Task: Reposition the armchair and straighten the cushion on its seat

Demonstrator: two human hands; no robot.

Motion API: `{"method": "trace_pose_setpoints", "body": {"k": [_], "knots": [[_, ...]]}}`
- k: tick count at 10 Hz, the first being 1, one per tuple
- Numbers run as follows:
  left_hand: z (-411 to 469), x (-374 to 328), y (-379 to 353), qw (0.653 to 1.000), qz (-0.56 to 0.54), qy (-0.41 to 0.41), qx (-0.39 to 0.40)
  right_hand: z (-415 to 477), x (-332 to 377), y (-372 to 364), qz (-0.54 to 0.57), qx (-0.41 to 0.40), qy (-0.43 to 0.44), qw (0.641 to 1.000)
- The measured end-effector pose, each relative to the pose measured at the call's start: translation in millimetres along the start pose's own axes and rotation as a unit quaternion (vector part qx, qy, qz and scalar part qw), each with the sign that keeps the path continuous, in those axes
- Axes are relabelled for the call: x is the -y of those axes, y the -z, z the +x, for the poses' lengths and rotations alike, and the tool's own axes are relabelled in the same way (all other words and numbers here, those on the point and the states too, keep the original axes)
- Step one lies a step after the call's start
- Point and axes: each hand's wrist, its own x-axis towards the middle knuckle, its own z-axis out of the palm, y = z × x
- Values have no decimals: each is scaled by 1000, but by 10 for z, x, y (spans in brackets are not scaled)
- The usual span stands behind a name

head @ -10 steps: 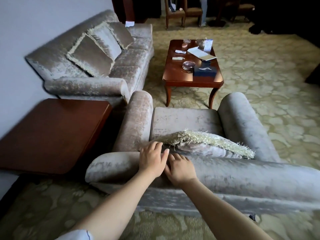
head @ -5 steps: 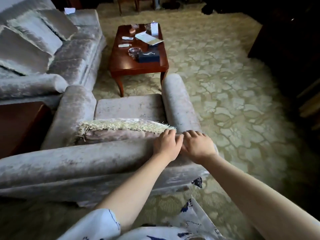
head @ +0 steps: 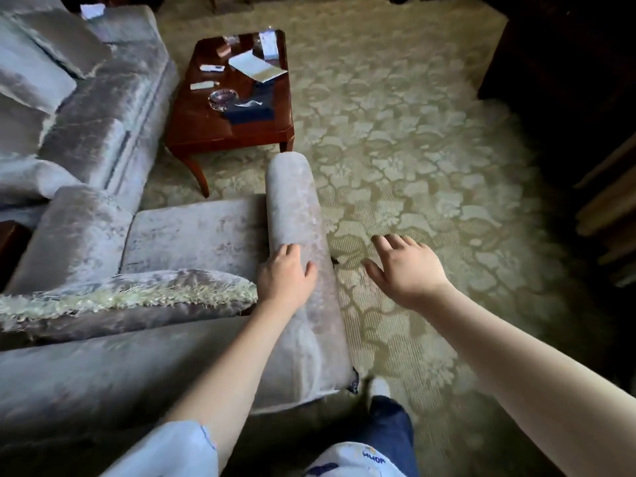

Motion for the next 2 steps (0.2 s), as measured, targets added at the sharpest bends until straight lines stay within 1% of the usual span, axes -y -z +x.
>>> {"method": "trace_pose_setpoints", "body": {"k": [1,2], "knots": [[381,-171,-99,997,-11,71,4,555,-432,158,4,-5,26,1000],[749,-451,-143,993,-3,114,9,1050,-807,306,9,5,44,999]]}}
